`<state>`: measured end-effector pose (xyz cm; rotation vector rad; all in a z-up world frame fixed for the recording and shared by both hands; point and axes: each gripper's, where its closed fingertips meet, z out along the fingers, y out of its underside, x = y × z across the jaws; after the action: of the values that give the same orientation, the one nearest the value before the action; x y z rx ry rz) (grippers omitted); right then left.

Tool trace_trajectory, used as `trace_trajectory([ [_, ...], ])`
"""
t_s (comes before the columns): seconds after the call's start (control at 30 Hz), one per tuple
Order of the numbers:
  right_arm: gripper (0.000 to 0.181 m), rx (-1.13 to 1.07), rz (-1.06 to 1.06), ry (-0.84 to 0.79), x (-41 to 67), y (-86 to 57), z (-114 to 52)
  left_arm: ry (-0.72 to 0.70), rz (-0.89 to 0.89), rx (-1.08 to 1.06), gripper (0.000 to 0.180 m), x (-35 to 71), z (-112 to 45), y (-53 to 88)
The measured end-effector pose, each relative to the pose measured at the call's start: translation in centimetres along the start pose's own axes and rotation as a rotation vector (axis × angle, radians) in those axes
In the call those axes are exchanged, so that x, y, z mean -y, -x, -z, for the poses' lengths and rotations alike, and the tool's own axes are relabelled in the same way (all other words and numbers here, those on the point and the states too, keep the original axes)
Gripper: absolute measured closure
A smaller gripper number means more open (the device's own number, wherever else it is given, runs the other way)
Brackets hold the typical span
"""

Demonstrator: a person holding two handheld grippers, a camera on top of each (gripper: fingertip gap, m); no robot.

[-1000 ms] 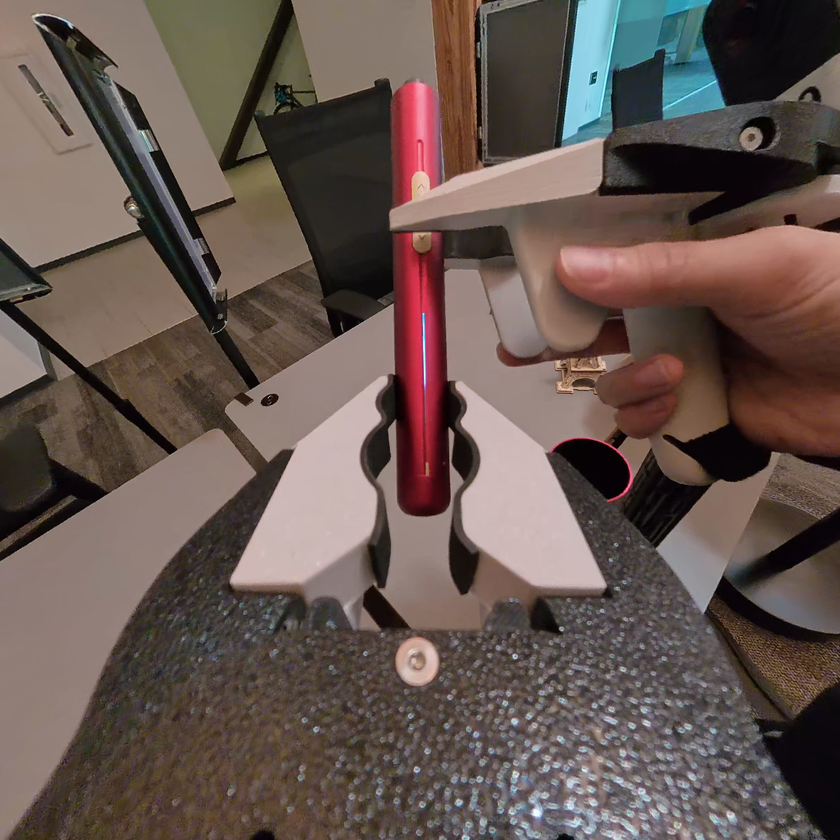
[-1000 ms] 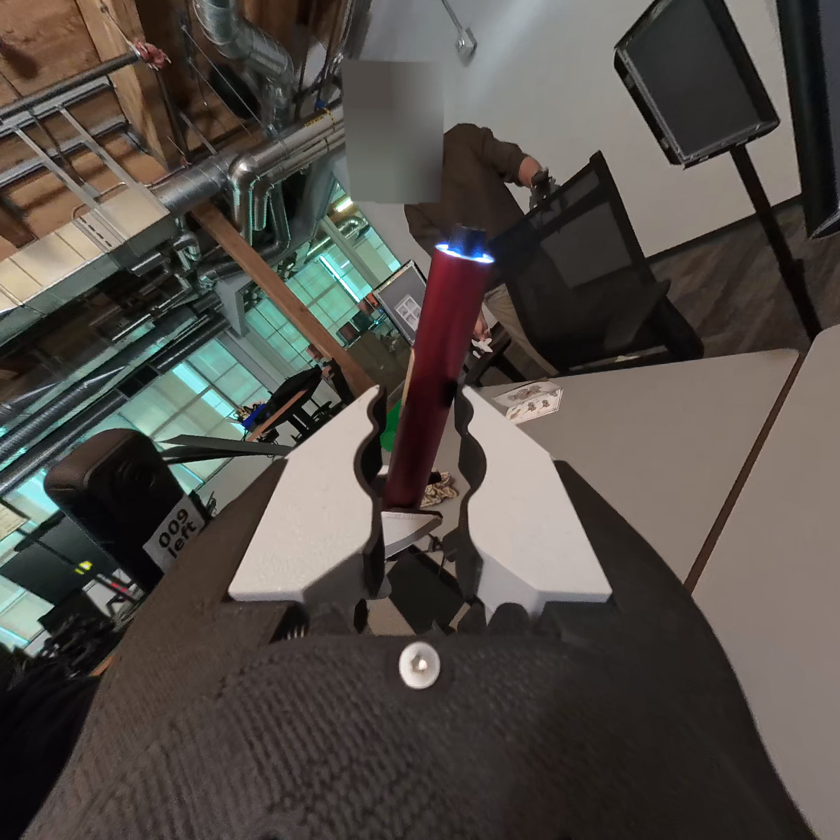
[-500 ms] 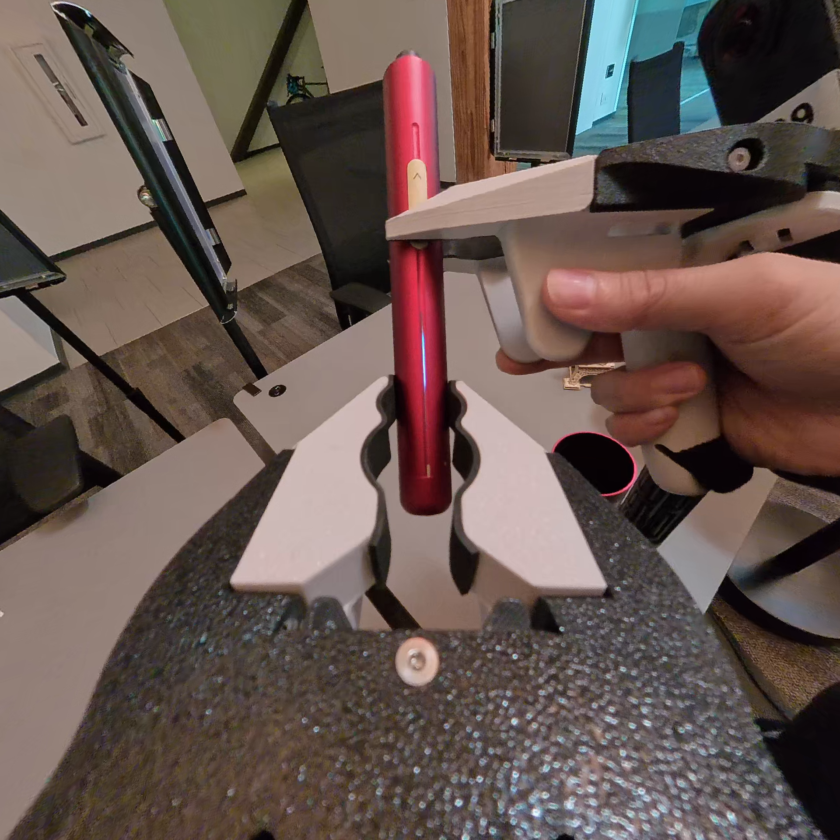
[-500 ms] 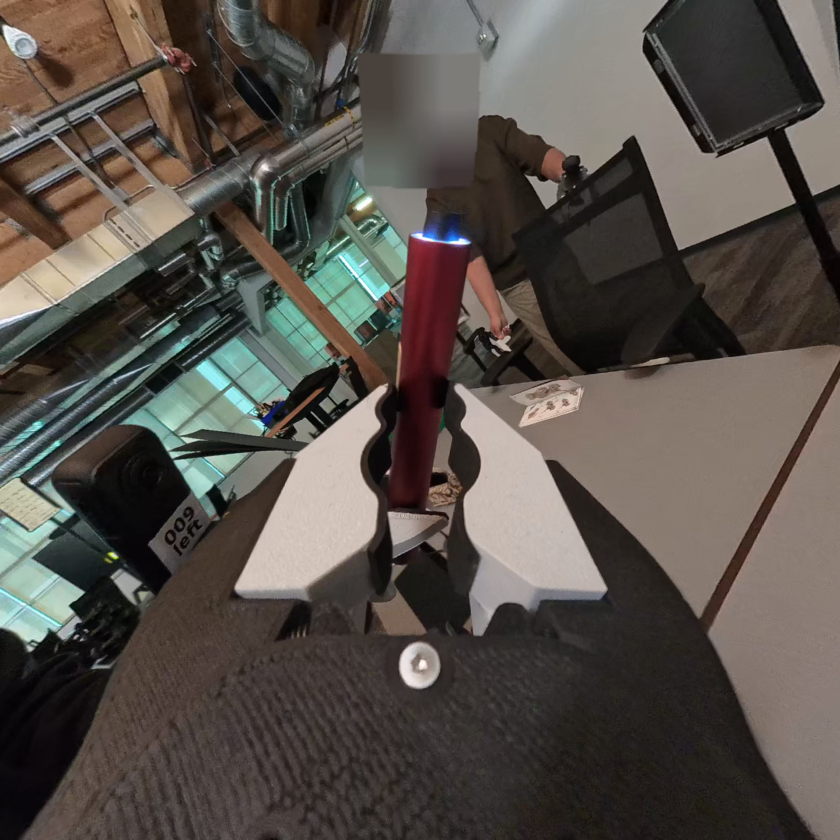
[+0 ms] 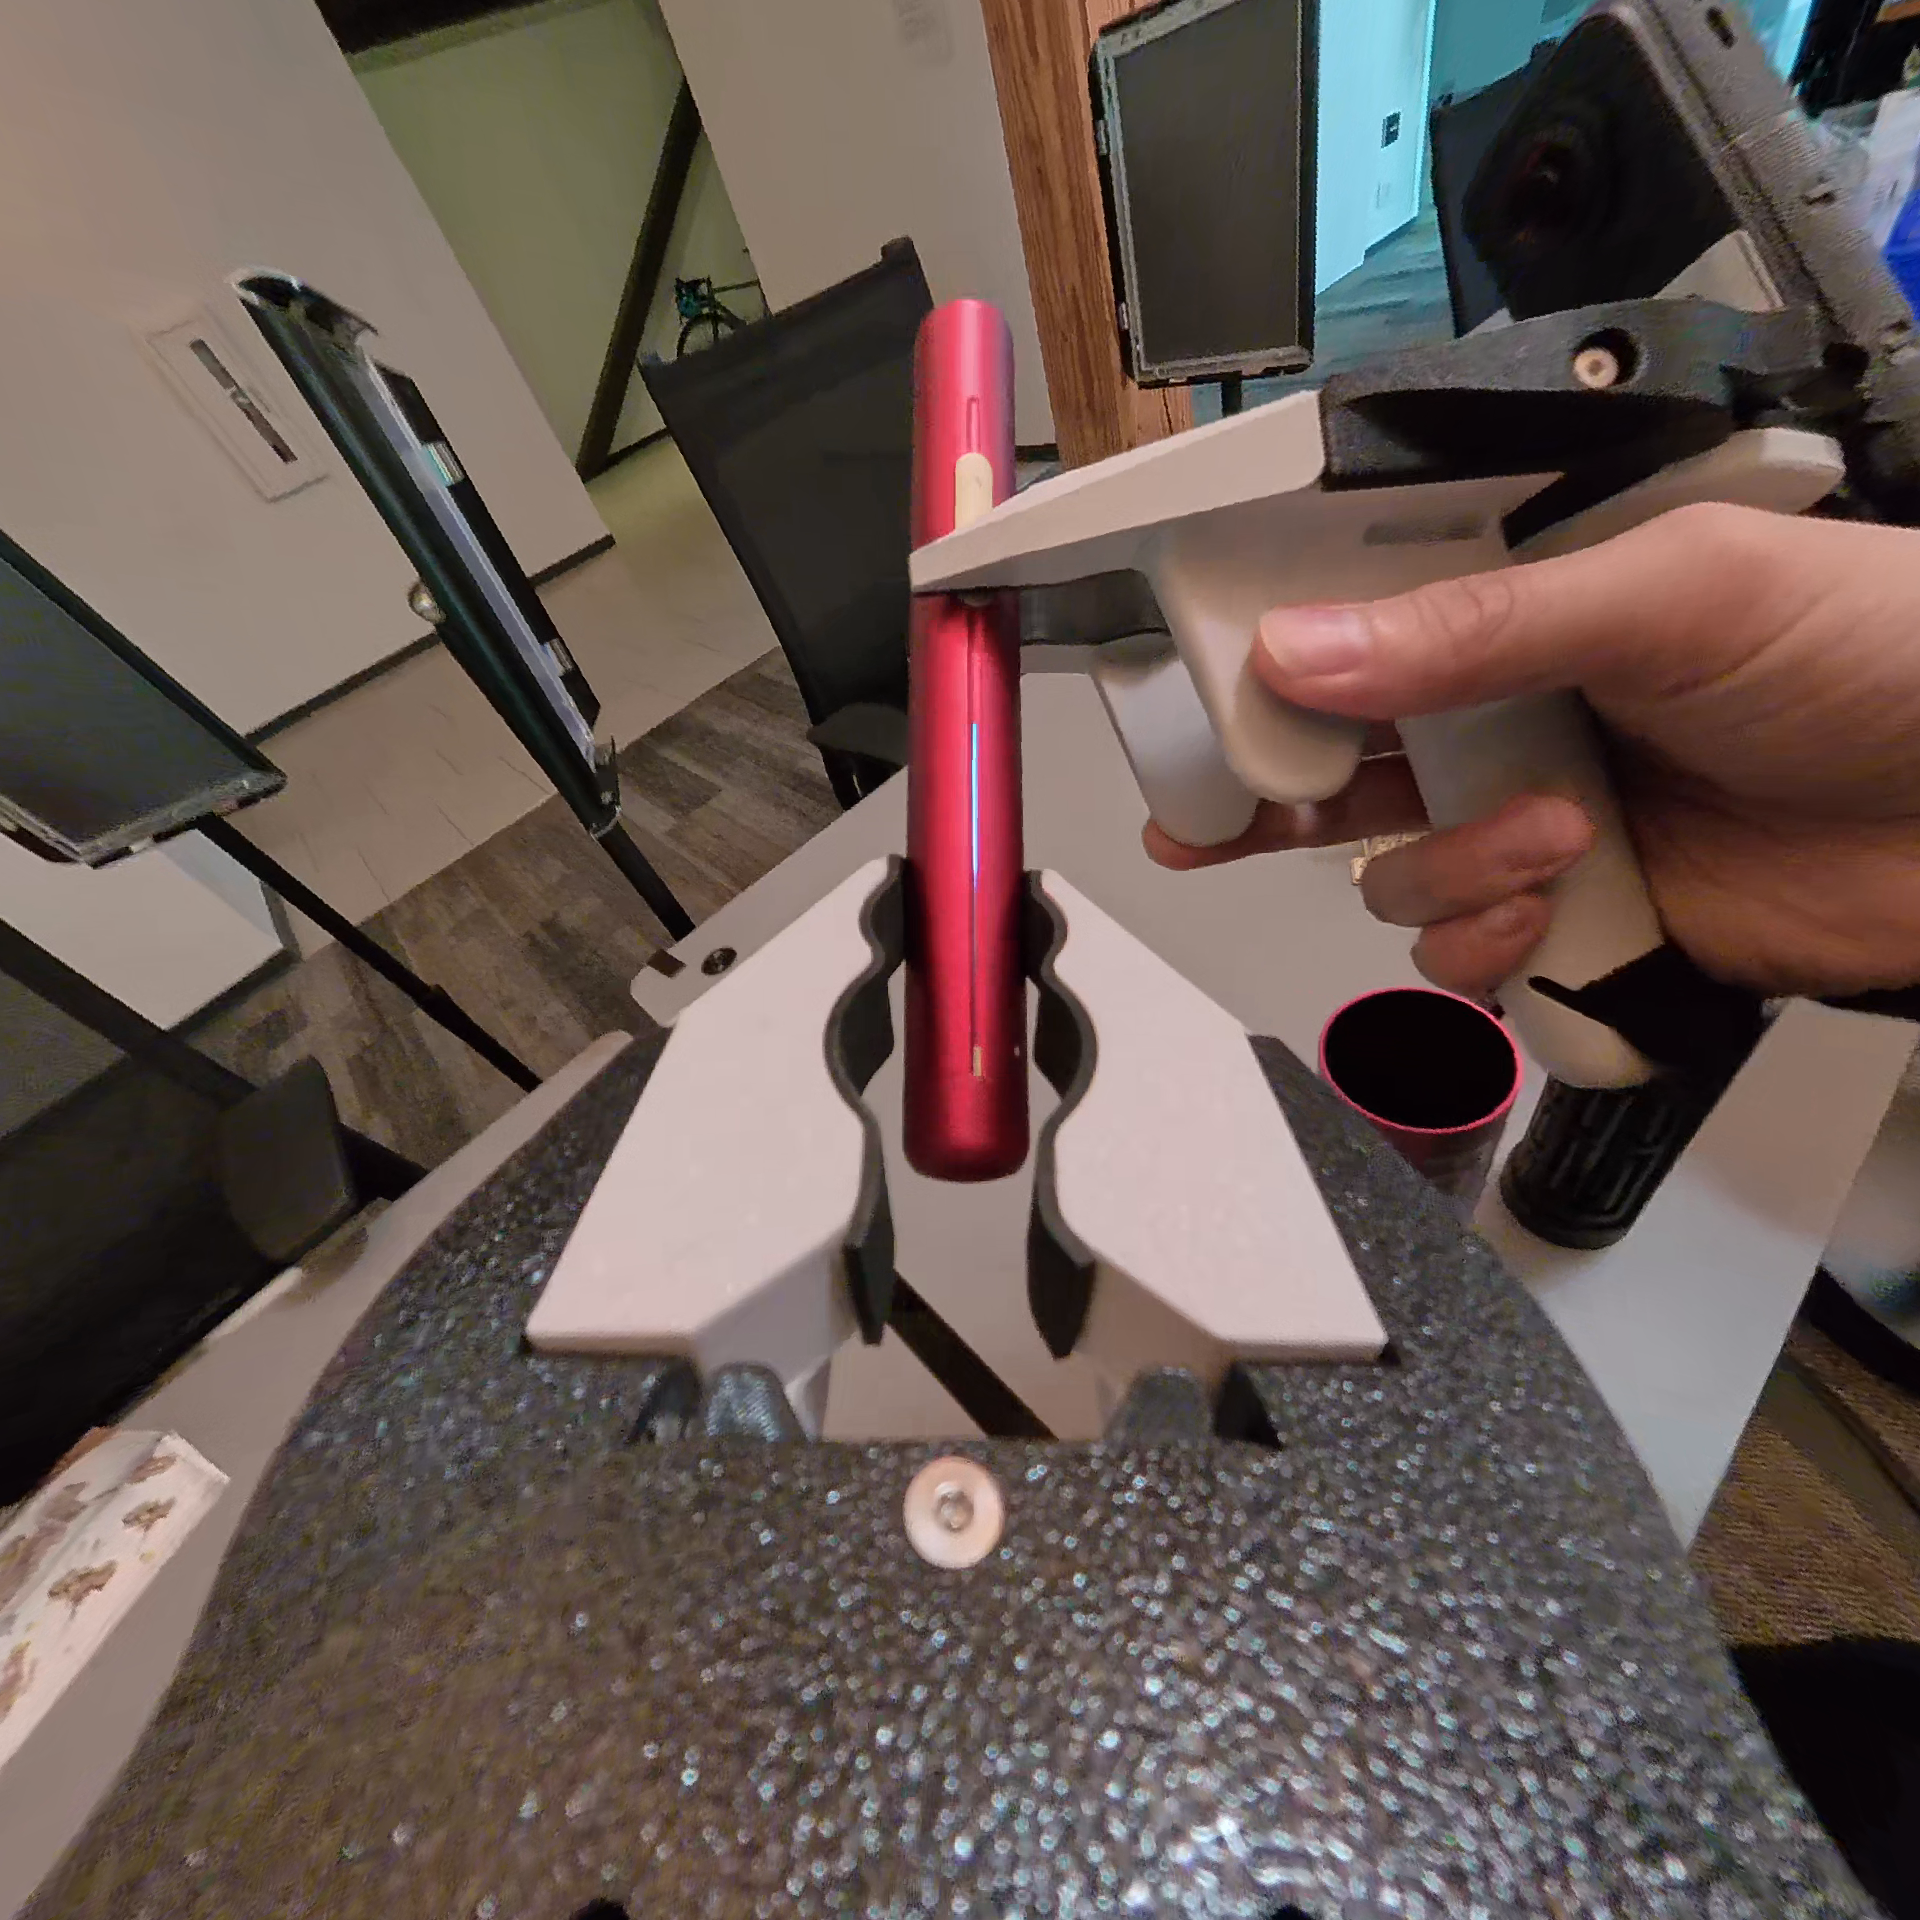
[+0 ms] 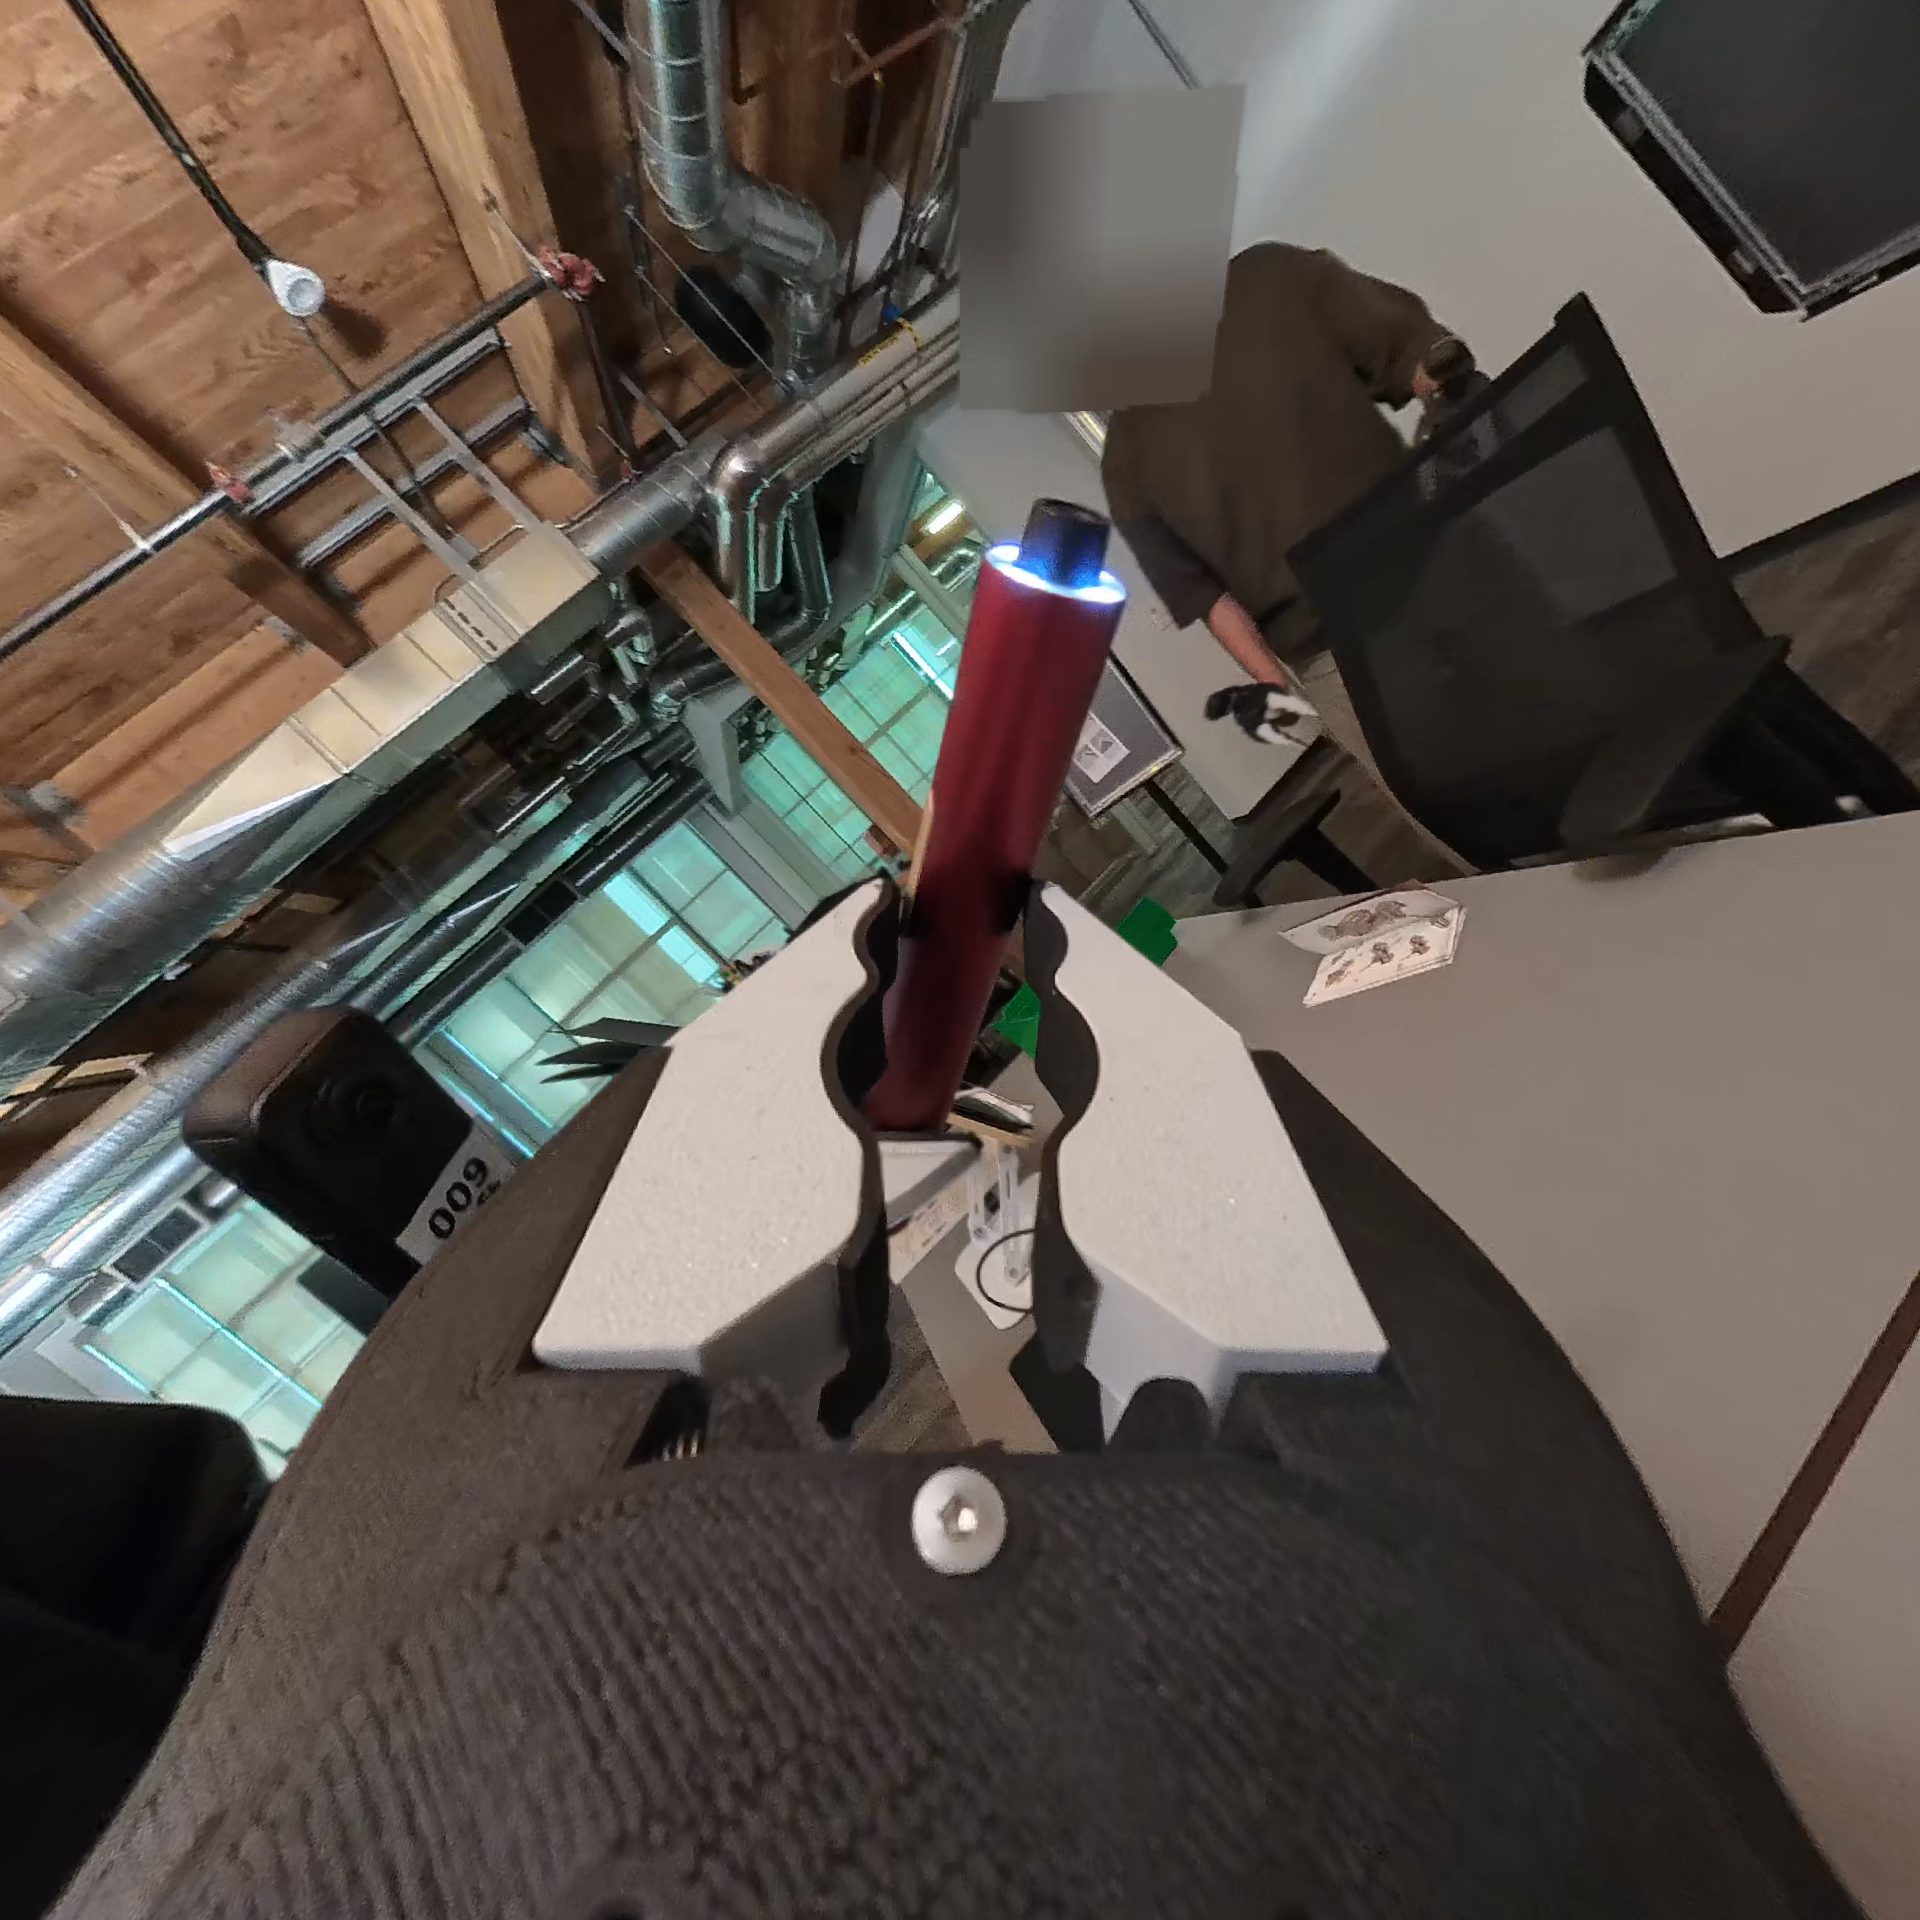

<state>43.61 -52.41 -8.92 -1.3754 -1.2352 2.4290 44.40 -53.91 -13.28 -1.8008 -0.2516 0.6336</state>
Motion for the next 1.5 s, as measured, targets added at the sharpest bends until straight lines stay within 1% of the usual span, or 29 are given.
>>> trace_trajectory([
  [0.03,0.156,0.006,0.008,0.003,0.1,0.1,0.1,-0.005,-0.020,-0.002,0.161,0.4,0.1,0.1],
  [0.17,0.121,-0.011,0.106,0.051,0.0,-0.6,0.9,-0.003,-0.106,-0.004,0.160,2.1,0.3,0.7],
  [0.2,0.117,-0.028,0.153,0.072,-0.2,-0.9,1.4,0.016,-0.127,-0.004,0.160,2.3,0.3,1.0],
  [0.3,0.114,-0.109,0.344,0.122,-0.1,-2.1,3.1,0.052,-0.190,-0.005,0.160,2.5,0.2,1.5],
  [0.33,0.114,-0.132,0.427,0.156,-0.3,-2.4,3.6,0.061,-0.195,-0.014,0.160,2.5,0.2,1.6],
  [0.43,0.102,-0.264,0.728,0.246,0.4,-3.6,5.3,0.100,-0.218,-0.020,0.161,2.0,-0.1,1.7],
  [0.57,0.084,-0.423,1.312,0.296,2.1,-3.7,6.3,0.152,-0.224,-0.081,0.160,1.7,-0.6,0.6],
  [0.6,0.085,-0.452,1.455,0.324,2.2,-3.7,6.2,0.164,-0.225,-0.099,0.160,1.7,-0.7,0.2],
  [0.67,0.097,-0.466,1.694,0.335,2.1,-3.0,5.6,0.202,-0.219,-0.133,0.160,1.7,-1.0,-0.7],
  [0.8,0.105,-0.395,1.967,0.456,-0.3,-2.9,4.1,0.262,-0.192,-0.223,0.160,2.3,-1.3,-2.6],
  [0.87,0.117,-0.426,2.099,0.446,0.1,-2.5,3.7,0.276,-0.192,-0.272,0.160,2.6,-1.4,-3.7],
  [0.9,0.128,-0.412,2.113,0.472,-0.3,-2.5,3.7,0.271,-0.198,-0.271,0.160,2.8,-1.4,-3.8],
  [0.93,0.153,-0.401,2.094,0.523,-0.8,-2.9,3.8,0.260,-0.199,-0.263,0.160,3.2,-1.4,-3.7],
  [0.97,0.158,-0.433,2.063,0.493,-0.6,-2.8,3.8,0.252,-0.189,-0.264,0.160,3.6,-1.4,-3.7],
  [1.07,0.161,-0.457,1.922,0.433,-0.3,-2.3,4.4,0.243,-0.215,-0.299,0.161,4.2,-1.3,-4.4],
  [1.13,0.161,-0.457,1.836,0.408,-0.5,-2.2,4.9,0.174,-0.232,-0.322,0.161,5.1,-1.1,-5.2],
  [1.17,0.161,-0.476,1.748,0.410,-0.5,-2.4,5.1,0.128,-0.220,-0.318,0.160,5.8,-1.1,-5.3],
  [1.23,0.161,-0.468,1.536,0.363,-0.5,-2.1,5.4,0.069,-0.171,-0.304,0.151,6.8,-1.1,-5.3],
  [1.3,0.161,-0.479,1.376,0.339,-0.2,-2.1,5.9,0.035,-0.138,-0.298,0.140,7.5,-1.1,-5.1],
  [1.37,0.161,-0.489,1.300,0.342,0.3,-2.2,6.3,0.030,-0.123,-0.323,0.140,7.6,-0.9,-5.1],
  [1.5,0.161,-0.469,1.260,0.332,0.4,-1.6,6.7,-0.036,-0.072,-0.402,0.147,8.4,-0.7,-6.4],
])
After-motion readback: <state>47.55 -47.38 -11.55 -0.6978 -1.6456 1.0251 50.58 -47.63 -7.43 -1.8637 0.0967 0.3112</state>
